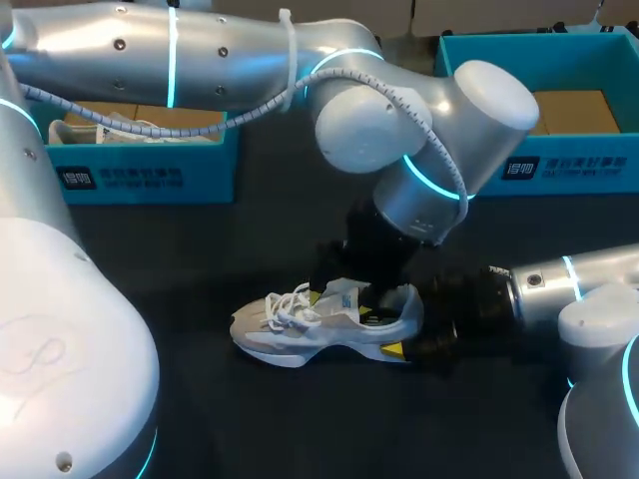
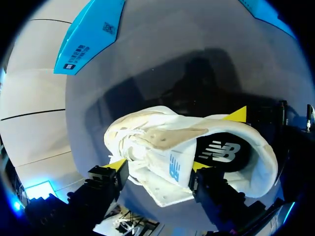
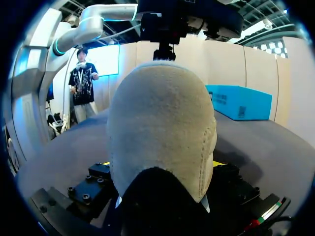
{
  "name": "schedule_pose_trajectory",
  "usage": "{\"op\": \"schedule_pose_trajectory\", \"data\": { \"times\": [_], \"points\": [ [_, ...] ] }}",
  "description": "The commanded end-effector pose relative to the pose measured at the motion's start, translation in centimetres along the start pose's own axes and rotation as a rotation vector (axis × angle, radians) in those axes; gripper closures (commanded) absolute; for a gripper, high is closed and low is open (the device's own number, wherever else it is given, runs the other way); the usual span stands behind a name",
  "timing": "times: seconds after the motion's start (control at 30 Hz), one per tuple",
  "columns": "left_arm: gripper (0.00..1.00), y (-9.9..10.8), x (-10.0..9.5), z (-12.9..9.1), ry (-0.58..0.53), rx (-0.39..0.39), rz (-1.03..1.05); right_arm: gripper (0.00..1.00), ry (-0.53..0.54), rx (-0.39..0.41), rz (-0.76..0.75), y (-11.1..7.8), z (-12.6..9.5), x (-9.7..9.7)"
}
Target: Take the shoe out of the shoebox, open the shoe tongue, remove and reinsert the insole, then place the shoe into the shoebox
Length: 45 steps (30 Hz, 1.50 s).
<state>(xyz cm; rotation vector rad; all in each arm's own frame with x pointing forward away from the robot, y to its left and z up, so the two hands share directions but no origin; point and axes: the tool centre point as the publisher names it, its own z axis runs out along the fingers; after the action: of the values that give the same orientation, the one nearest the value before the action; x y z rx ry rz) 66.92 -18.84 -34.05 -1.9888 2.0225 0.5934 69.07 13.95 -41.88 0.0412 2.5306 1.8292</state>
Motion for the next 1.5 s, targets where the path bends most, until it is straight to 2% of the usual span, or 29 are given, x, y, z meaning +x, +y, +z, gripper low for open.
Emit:
{"op": "schedule_pose_trajectory", "data": {
  "times": [0.03,0.17,0.4,0.6,0.83,0.9,0.97,1.07,1.17,1.2,1.33,1.5],
  "points": [
    [0.44,0.7,-0.8,-0.6,0.019,0.012,-0.043,1.0,0.001,0.006,0.0,0.1,0.1,0.0],
    [0.53,1.0,-0.9,-1.0,0.037,0.012,-0.044,1.0,0.001,0.006,0.0,0.1,0.1,0.0],
    [0.57,1.2,-1.0,-1.5,0.054,0.011,-0.047,1.0,0.001,0.006,0.0,0.1,0.1,0.0],
    [0.55,1.2,-0.3,-1.2,0.025,-0.002,-0.045,1.0,0.001,0.006,0.0,0.1,0.1,0.0],
    [0.57,1.1,0.3,-0.7,-0.022,0.003,-0.047,1.0,0.001,0.006,0.0,0.1,0.1,0.0],
    [0.66,1.0,0.3,-0.7,-0.014,-0.003,-0.051,1.0,0.001,0.006,0.0,0.1,0.1,0.0],
    [0.75,1.0,0.0,-0.8,-0.001,-0.009,-0.05,1.0,0.001,0.006,0.0,0.1,0.1,0.0],
    [0.79,1.1,-0.7,-1.0,0.023,-0.016,-0.049,1.0,0.001,0.006,0.0,0.1,0.1,0.0],
    [0.92,1.0,-1.3,-1.2,0.057,-0.04,-0.049,1.0,0.001,0.006,0.0,0.1,0.1,0.0],
    [1.0,0.9,-1.4,-1.3,0.074,-0.036,-0.058,1.0,0.001,0.006,0.0,0.1,0.1,0.0],
    [1.0,0.8,-2.6,-1.6,0.142,-0.057,-0.056,1.0,0.001,0.006,0.0,0.1,0.1,0.0],
    [1.0,1.1,-5.3,-2.2,0.304,-0.069,-0.059,1.0,0.001,0.006,0.0,0.1,0.1,0.0]
  ]
}}
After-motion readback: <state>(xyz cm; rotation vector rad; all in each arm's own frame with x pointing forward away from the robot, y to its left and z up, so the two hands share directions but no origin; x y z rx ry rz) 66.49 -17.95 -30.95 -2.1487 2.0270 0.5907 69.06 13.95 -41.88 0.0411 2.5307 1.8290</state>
